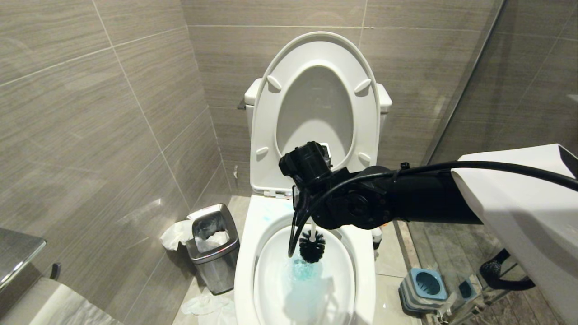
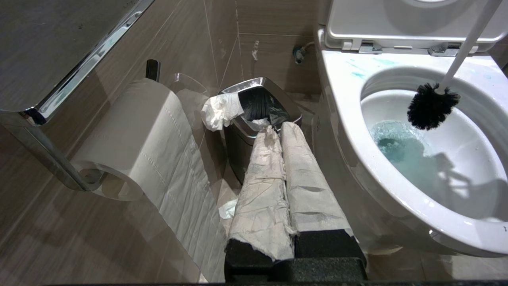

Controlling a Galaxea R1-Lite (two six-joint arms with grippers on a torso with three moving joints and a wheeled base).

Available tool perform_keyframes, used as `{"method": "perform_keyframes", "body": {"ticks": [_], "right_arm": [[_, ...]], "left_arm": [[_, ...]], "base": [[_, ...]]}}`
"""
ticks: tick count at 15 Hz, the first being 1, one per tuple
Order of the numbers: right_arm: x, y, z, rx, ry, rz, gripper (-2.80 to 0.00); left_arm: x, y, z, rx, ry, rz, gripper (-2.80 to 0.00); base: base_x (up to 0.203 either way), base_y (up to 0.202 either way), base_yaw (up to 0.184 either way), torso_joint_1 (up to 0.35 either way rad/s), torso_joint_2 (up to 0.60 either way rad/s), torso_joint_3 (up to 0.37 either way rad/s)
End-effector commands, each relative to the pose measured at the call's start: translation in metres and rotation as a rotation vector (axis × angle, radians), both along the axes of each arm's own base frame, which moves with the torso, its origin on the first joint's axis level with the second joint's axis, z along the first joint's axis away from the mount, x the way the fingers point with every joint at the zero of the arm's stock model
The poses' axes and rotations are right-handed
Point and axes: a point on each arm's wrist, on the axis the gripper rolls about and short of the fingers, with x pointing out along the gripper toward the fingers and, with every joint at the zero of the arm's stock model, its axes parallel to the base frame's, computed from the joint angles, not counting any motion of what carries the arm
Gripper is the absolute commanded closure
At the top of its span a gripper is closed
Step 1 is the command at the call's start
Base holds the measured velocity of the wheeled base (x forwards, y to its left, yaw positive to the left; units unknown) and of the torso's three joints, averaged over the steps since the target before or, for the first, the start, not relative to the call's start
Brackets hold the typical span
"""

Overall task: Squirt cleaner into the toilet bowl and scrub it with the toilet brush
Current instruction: Scrub the toilet bowl

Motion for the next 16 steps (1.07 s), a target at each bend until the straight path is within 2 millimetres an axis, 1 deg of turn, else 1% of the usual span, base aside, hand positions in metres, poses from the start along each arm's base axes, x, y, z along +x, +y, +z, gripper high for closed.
{"method": "perform_keyframes", "body": {"ticks": [1, 5, 7, 10, 12, 14, 16], "right_arm": [[0.008, -0.001, -0.010, -0.013, 0.008, -0.020, 0.00], [0.033, 0.004, -0.045, -0.042, 0.038, -0.049, 0.00], [0.042, 0.010, -0.055, -0.038, 0.033, -0.051, 0.00], [0.051, 0.018, -0.065, -0.036, 0.018, -0.058, 0.00], [0.051, 0.022, -0.074, -0.043, 0.022, -0.053, 0.00], [0.051, 0.029, -0.078, -0.016, -0.005, -0.041, 0.00], [0.043, 0.042, -0.080, 0.007, -0.020, -0.009, 0.00]], "left_arm": [[0.000, 0.000, 0.000, -0.001, 0.000, -0.002, 0.00], [0.000, 0.000, 0.000, -0.001, 0.000, 0.001, 0.00], [0.000, 0.000, 0.000, -0.001, 0.000, -0.001, 0.00], [0.000, 0.000, 0.000, 0.001, 0.000, -0.001, 0.00], [0.000, 0.000, 0.000, -0.001, 0.000, 0.001, 0.00], [0.000, 0.000, 0.000, 0.000, 0.000, -0.001, 0.00], [0.000, 0.000, 0.000, 0.000, 0.000, -0.001, 0.00]], "base": [[0.000, 0.000, 0.000, 0.000, 0.00, 0.000], [0.000, 0.000, 0.000, 0.000, 0.00, 0.000], [0.000, 0.000, 0.000, 0.000, 0.00, 0.000], [0.000, 0.000, 0.000, 0.000, 0.00, 0.000], [0.000, 0.000, 0.000, 0.000, 0.00, 0.000], [0.000, 0.000, 0.000, 0.000, 0.00, 0.000], [0.000, 0.000, 0.000, 0.000, 0.00, 0.000]]}}
